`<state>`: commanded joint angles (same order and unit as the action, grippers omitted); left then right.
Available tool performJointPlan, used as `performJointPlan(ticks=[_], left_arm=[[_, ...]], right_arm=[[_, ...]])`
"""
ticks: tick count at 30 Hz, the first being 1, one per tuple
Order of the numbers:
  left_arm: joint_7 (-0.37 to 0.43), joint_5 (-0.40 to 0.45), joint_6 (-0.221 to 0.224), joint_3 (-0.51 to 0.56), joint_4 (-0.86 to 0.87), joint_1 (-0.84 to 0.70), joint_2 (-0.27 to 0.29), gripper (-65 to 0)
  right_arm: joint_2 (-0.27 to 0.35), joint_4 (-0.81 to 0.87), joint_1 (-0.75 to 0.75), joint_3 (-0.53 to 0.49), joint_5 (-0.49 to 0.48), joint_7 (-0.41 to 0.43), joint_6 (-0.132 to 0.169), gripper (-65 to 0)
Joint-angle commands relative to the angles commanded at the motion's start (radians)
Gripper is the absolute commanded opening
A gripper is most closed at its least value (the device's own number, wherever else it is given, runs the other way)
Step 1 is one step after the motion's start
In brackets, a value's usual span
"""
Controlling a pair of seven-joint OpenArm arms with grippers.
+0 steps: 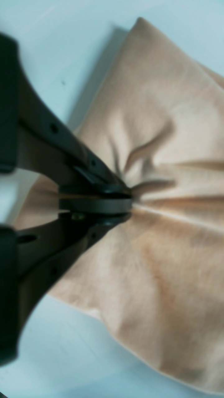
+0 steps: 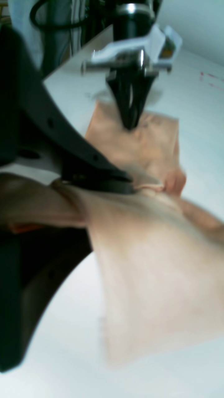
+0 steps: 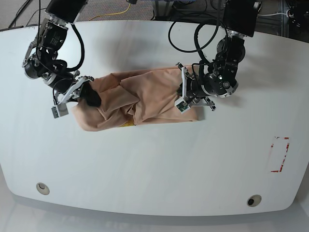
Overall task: Layout the t-shirt on the table in an organized manner, then fold the t-shirt properly
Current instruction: 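Lift the held end with the right gripper and fold it toward the left gripper, then lay the folded end over the bundle with the right gripper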
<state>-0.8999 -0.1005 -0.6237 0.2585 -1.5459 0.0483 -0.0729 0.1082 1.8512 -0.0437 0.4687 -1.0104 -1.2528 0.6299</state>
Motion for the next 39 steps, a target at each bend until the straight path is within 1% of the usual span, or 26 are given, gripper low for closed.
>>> performJointPlan(ticks=[3,4,6,9,12,17,19,22,26,29,37,39], left_arm=[[0.0,0.0,0.0,0.002,0.0,0.0,0.0,-65.0],[0.0,0.0,0.0,0.002,0.0,0.0,0.0,-65.0],[0.0,0.0,0.0,0.002,0.0,0.0,0.0,-65.0],[0.0,0.0,0.0,0.002,0.0,0.0,0.0,-65.0],[0.0,0.0,0.0,0.002,0.0,0.002,0.0,-65.0],[0.0,0.0,0.0,0.0,-0.002,0.002,0.0,-65.0],[0.0,-0.002,0.0,0.0,-0.002,0.002,0.002,-65.0],[0.0,-0.005,0.0,0.0,-0.008,0.002,0.002,-65.0],[0.0,-0.003,0.0,-0.003,-0.008,0.003,0.02,-65.0],[0.0,-0.005,0.0,-0.003,-0.028,0.003,0.02,-65.0],[0.0,-0.005,-0.002,-0.009,-0.12,0.003,0.018,-65.0],[-0.002,-0.005,-0.002,-0.035,-0.141,0.002,0.017,-65.0]], right_arm=[[-0.04,0.031,0.0,-0.04,0.003,0.0,-0.005,-65.0],[-0.06,0.037,0.0,-0.061,0.003,0.0,-0.015,-65.0],[-0.081,0.038,0.0,-0.098,0.002,0.0,-0.043,-65.0],[-0.089,0.038,0.0,-0.144,0.0,0.009,-0.068,-65.0],[-0.106,0.038,0.0,-0.187,0.0,0.025,-0.077,-65.0],[-0.124,0.032,0.0,-0.245,0.008,0.031,-0.08,-65.0],[-0.141,0.032,0.0,-0.272,0.008,0.032,-0.092,-64.8],[-0.15,0.031,0.0,-0.288,0.009,0.032,-0.106,-64.8],[-0.157,0.017,0.0,-0.29,0.043,0.038,-0.101,-64.8],[-0.157,0.015,0.002,-0.29,0.069,0.038,-0.097,-64.8],[-0.149,0.015,0.002,-0.285,0.077,0.038,-0.095,-64.8],[-0.138,0.015,0.002,-0.284,0.077,0.038,-0.095,-64.8]])
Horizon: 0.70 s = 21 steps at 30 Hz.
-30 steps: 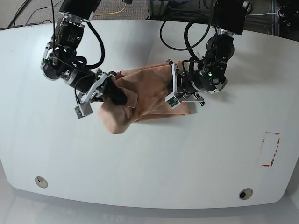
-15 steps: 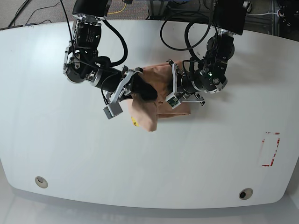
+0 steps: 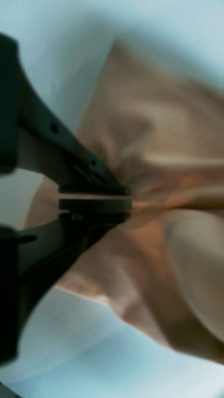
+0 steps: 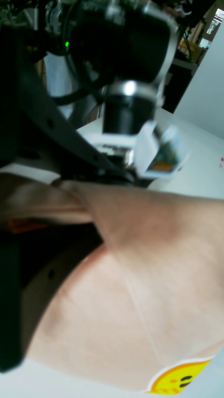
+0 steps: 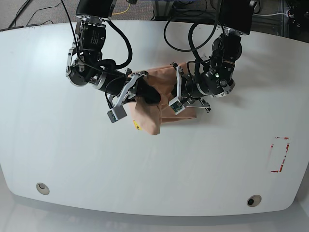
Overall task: Layout the t-shirt on the table in an organized manner, then fold the t-shirt properly
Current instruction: 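Lay the folded end over the bundle with the right gripper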
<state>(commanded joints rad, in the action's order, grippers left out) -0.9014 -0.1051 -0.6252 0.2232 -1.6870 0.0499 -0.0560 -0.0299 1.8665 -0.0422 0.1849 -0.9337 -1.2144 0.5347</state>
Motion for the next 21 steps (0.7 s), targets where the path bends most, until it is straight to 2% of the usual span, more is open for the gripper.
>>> performJointPlan(ticks=[7,10,14,18,21], left_arm=[[-0.002,0.0,-0.006,-0.078,-0.018,-0.003,-0.006,-65.0],[-0.002,-0.002,-0.006,-0.092,-0.014,-0.006,-0.034,-65.0],[-0.002,-0.003,-0.009,-0.097,0.008,-0.029,-0.041,-64.9],[0.002,-0.003,-0.051,-0.097,0.046,-0.032,-0.041,-64.9],[0.002,-0.003,-0.066,-0.097,0.086,-0.031,-0.038,-64.9]], right_arm=[[0.014,0.0,0.0,0.0,0.002,0.0,0.0,-64.8],[0.021,0.0,0.0,0.0,0.002,0.0,0.0,-64.8],[0.021,0.0,0.0,0.0,0.002,0.0,0.0,-64.8],[0.021,0.0,0.0,0.0,0.002,0.0,0.0,-64.8],[0.02,-0.002,0.0,0.0,0.002,0.0,0.0,-64.8]])
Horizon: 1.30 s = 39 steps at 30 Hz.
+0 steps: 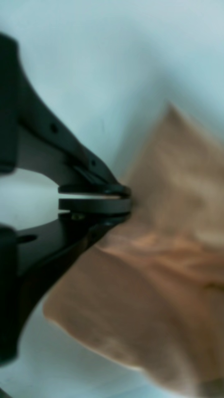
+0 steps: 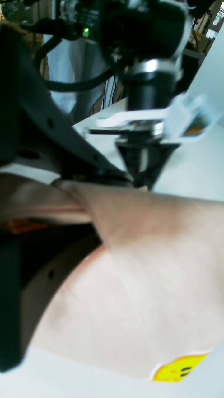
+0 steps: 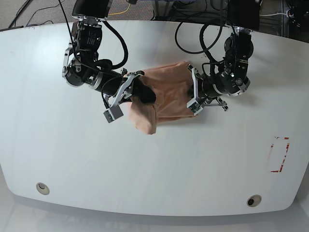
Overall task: Layout the t-shirt on the table in an organized manner, then fold the t-shirt properly
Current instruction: 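Lay the folded end over the bundle with the right gripper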
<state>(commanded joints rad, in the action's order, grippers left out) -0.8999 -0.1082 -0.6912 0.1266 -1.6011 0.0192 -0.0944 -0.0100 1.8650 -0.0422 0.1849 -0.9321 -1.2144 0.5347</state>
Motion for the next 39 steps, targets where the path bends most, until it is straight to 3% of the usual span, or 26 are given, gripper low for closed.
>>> performJointPlan(ticks=[8,18,31,33,35,39], left_arm=[[0.087,0.0,0.0,0.0,0.098,-0.005,0.002,-65.0],[0.086,0.0,0.0,0.0,0.1,-0.006,0.002,-65.0],[0.086,0.0,0.0,0.0,0.091,-0.005,0.002,-65.0],[0.086,0.0,0.0,0.0,0.091,-0.005,0.002,-65.0],[0.086,0.0,0.0,0.0,0.091,-0.005,0.002,-65.0],[0.086,-0.002,0.0,-0.002,0.089,-0.003,0.002,-65.0]], right_arm=[[-0.005,-0.011,0.0,-0.008,0.0,0.0,0.0,-64.8],[-0.02,-0.015,0.018,-0.043,0.006,0.002,-0.009,-64.7],[-0.068,-0.035,0.043,-0.166,0.166,0.002,-0.009,-63.3],[-0.075,-0.046,0.043,-0.167,0.187,0.002,-0.009,-58.2],[-0.087,-0.063,0.043,-0.167,0.19,0.002,-0.009,-49.1],[-0.095,-0.103,0.044,-0.173,0.19,0.002,-0.011,-25.5]])
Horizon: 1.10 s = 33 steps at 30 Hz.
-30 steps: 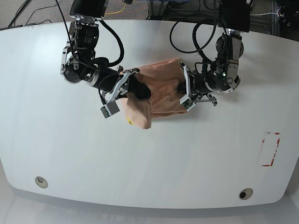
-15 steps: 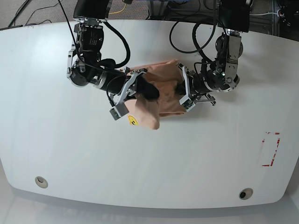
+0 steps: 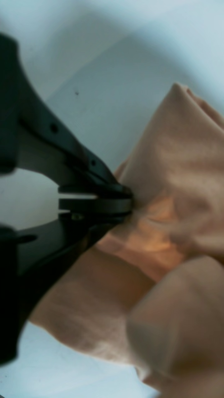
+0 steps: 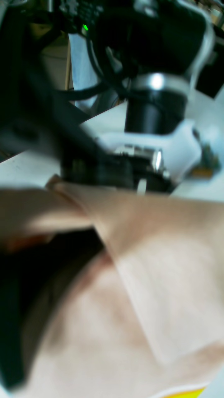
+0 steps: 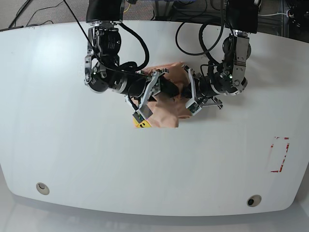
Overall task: Layout the t-shirt on the table in an organized manner, then fold the t-shirt properly
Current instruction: 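Lay the folded end over the bundle with the right gripper, then release the bundle with both grippers and reposition them around it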
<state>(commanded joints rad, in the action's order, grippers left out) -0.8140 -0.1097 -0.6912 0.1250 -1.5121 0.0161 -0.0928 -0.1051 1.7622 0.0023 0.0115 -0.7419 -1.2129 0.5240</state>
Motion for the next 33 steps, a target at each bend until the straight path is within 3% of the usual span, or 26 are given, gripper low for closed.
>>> performJointPlan(ticks=[4,7,14,24,33], left_arm=[[0.0,0.0,0.0,0.0,-0.028,-0.002,0.0,-65.0],[0.0,0.0,0.0,-0.003,-0.06,-0.002,0.0,-65.0],[0.0,0.0,0.0,-0.089,-0.141,-0.002,0.0,-65.0],[0.005,0.008,0.002,-0.233,-0.256,0.031,-0.006,-65.0],[0.005,0.006,0.003,-0.463,-0.344,0.1,0.0,-65.0]], right_arm=[[0.003,-0.005,0.012,-0.041,0.002,0.0,0.0,-8.6],[0.005,-0.002,0.029,-0.078,0.002,0.0,0.0,-3.2],[0.009,0.035,0.058,-0.118,0.0,-0.005,0.0,-2.9],[0.147,0.091,0.091,-0.083,0.002,-0.003,0.011,-3.0],[0.207,0.089,0.092,-0.051,0.002,-0.002,0.012,-3.2]])
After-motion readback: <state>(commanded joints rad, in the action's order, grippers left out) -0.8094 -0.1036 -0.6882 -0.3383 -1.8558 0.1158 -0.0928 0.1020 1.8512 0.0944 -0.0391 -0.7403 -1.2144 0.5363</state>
